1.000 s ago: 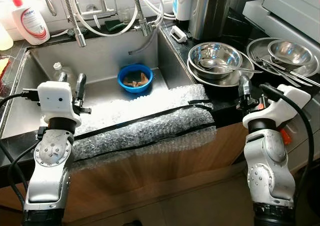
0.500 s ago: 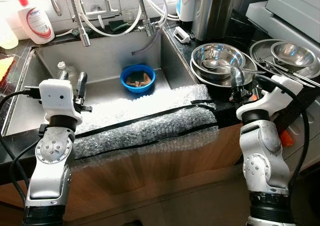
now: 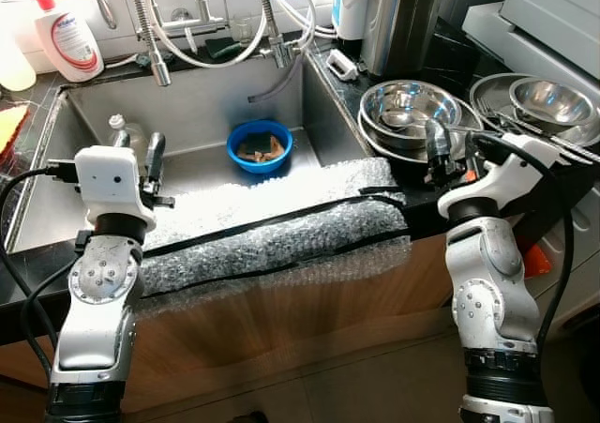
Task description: Kitchen organization
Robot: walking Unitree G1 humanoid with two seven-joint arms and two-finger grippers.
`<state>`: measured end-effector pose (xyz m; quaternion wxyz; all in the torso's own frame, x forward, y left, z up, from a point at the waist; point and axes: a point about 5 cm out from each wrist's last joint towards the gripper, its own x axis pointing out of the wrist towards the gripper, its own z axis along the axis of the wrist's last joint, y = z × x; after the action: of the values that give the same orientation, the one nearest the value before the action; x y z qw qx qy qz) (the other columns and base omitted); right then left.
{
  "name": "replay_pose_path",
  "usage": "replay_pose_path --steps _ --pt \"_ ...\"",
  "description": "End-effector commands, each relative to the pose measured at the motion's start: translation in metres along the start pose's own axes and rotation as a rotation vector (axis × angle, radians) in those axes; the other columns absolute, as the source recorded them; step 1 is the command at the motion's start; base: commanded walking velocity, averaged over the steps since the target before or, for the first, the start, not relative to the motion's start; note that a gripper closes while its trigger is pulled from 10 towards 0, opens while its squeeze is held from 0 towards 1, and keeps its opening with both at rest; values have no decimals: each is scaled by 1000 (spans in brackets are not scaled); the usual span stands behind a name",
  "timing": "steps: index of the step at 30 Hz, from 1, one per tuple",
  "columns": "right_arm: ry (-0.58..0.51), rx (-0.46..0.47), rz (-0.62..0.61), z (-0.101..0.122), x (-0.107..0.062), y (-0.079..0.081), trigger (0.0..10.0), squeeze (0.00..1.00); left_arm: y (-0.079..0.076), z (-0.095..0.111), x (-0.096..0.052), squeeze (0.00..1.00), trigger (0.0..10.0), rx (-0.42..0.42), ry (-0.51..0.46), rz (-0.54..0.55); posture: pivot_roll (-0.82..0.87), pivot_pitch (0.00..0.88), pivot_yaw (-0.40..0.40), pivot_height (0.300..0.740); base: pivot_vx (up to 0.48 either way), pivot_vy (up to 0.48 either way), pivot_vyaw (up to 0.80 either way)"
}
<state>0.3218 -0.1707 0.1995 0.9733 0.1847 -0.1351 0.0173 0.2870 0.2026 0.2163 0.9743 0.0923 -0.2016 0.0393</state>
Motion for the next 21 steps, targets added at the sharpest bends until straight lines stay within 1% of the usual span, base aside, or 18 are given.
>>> replay_pose_path --steps 1,9,15,21 --pt "14 4 5 -4 0 2 10000 0 0 -1 1 0 10000 19 9 6 -58 109 52 740 0 0 0" --pt "30 5 -23 -7 -1 0 10000 0 -1 -1 1 0 10000 16 10 1 -58 109 52 740 0 0 0" --pt "47 2 -72 -10 -1 -5 10000 0 -1 -1 1 0 10000 15 11 -2 -56 110 52 740 0 0 0" --pt "35 11 -80 -9 -1 -5 10000 0 -2 -1 1 0 10000 13 12 -4 -56 110 52 740 0 0 0"
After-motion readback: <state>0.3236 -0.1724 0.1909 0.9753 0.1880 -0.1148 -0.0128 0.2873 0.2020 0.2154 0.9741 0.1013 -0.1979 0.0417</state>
